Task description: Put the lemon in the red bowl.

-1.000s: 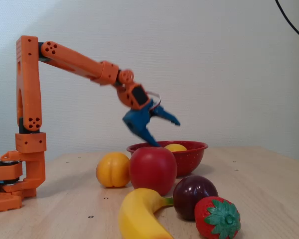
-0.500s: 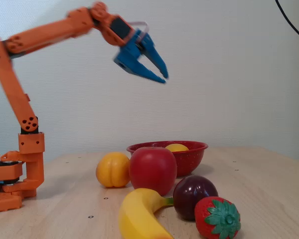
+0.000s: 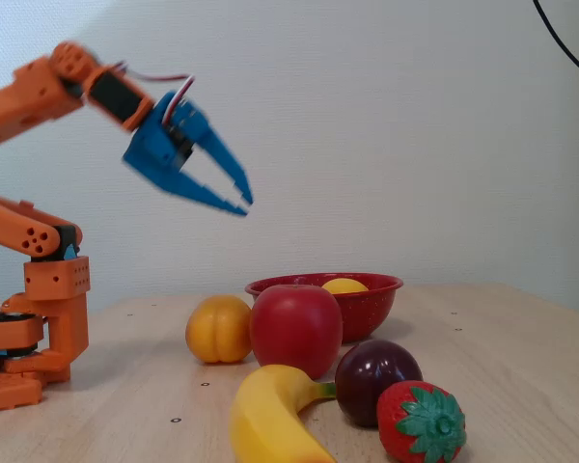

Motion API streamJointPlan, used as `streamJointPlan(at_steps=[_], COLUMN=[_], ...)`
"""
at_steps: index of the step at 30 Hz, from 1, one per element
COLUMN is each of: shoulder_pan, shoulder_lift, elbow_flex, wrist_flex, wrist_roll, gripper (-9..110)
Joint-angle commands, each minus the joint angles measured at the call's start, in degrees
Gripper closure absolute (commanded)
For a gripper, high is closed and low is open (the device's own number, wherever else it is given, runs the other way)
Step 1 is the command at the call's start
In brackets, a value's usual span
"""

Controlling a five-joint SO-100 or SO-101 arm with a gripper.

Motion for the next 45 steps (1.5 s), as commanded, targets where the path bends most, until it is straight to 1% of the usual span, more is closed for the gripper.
streamJointPlan(at_steps=[1, 11, 16, 21, 25, 30, 34, 45], shoulder_pan=[-2.64, -4.22, -3.60, -3.16, -1.93, -1.58, -1.23, -1.23], shoulder_lift=[5.62, 19.86, 23.55, 27.33, 29.09, 29.09, 29.09, 29.09], elbow_flex=[2.64, 29.00, 38.58, 46.32, 46.32, 46.41, 46.41, 46.41], wrist_flex=[-4.13, -17.23, -22.50, -24.96, -16.88, -10.81, -10.90, -10.72], wrist_roll=[0.62, 0.53, 1.14, 2.20, 2.55, 1.76, -0.79, -1.05], gripper=[101, 101, 101, 101, 101, 101, 101, 101])
